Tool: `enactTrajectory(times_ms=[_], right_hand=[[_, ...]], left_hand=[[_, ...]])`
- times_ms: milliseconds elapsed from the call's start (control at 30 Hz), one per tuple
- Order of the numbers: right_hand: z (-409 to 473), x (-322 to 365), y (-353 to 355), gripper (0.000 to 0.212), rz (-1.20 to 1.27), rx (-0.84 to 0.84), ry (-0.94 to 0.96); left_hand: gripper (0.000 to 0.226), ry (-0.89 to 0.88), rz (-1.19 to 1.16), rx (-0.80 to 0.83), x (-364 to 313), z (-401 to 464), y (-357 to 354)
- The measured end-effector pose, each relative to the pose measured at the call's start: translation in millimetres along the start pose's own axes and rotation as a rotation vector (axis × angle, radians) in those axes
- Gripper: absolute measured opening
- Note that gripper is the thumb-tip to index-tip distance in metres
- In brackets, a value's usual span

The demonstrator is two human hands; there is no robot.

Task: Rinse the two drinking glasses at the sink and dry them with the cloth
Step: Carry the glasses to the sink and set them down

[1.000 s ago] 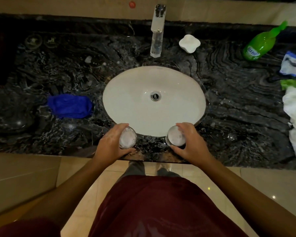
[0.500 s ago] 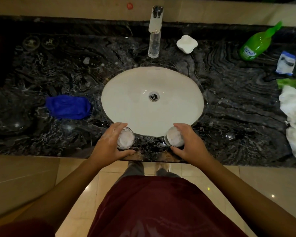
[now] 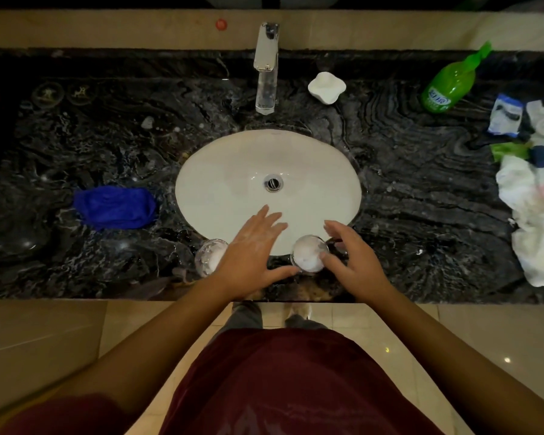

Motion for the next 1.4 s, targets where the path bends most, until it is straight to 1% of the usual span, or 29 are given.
enactTrajectory(times_ms=[100, 233, 367, 500, 667, 767, 800, 833, 933, 967, 1067, 1167, 1233, 1400], right_hand=[[1, -15, 5, 0.041, 0.216, -0.013, -0.092], [0, -29, 0, 0.045, 0.259, 0.054, -0.124], [-1, -33, -3, 0.05, 0.273, 0.087, -0.104], [0, -30, -3, 0.041, 0.339, 0.086, -0.078], [5, -34, -1, 0.037, 0.371, 0.098, -0.071], [5, -37, -1, 0.038, 0.365, 0.153, -0.059], [6, -39, 0, 0.037, 0.319, 0.162, -0.054], [7, -44, 4, 0.037, 0.212, 0.14, -0.047], [15, -65, 19, 0.043, -0.275, 0.057, -0.008], [16, -74, 22, 0.045, -0.39, 0.053, 0.001], [17, -95, 23, 0.049, -0.65, 0.063, 0.064], [13, -105, 21, 0.052, -0.77, 0.055, 0.125], [11, -108, 19, 0.053, -0.81, 0.054, 0.136], [10, -110, 18, 0.054, -0.816, 0.02, 0.144]], left_hand=[[0.098, 0.023, -0.077, 0.067, -8, 13, -20], [0.1, 0.092, -0.212, 0.144, -9, 16, -40], [0.099, 0.14, -0.246, 0.117, -10, 15, -43], [0.1, 0.163, -0.305, 0.109, -9, 19, -51], [0.095, 0.163, -0.377, 0.094, -10, 26, -57], [0.082, 0.136, -0.401, 0.093, -15, 33, -54], [0.078, 0.14, -0.403, 0.086, -14, 35, -52], [0.077, 0.153, -0.406, 0.081, -14, 36, -49], [0.076, 0.229, -0.446, 0.055, -5, 36, -42], [0.073, 0.261, -0.482, 0.031, -3, 35, -38], [0.075, 0.337, -0.585, -0.058, 3, 34, -18], [0.08, 0.34, -0.63, -0.142, 10, 37, 6], [0.079, 0.343, -0.644, -0.2, 18, 40, 23], [0.076, 0.382, -0.634, -0.354, 42, 53, 65]])
Point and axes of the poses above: each hand's wrist, its own z-axis towards the middle knuckle, its own y-axis out of the back of the hand, x = y × z, the point moved 7 cm from there along z, towards the middle knuckle, and after that the axes turned 8 degrees about x, right-handed, at the moved point
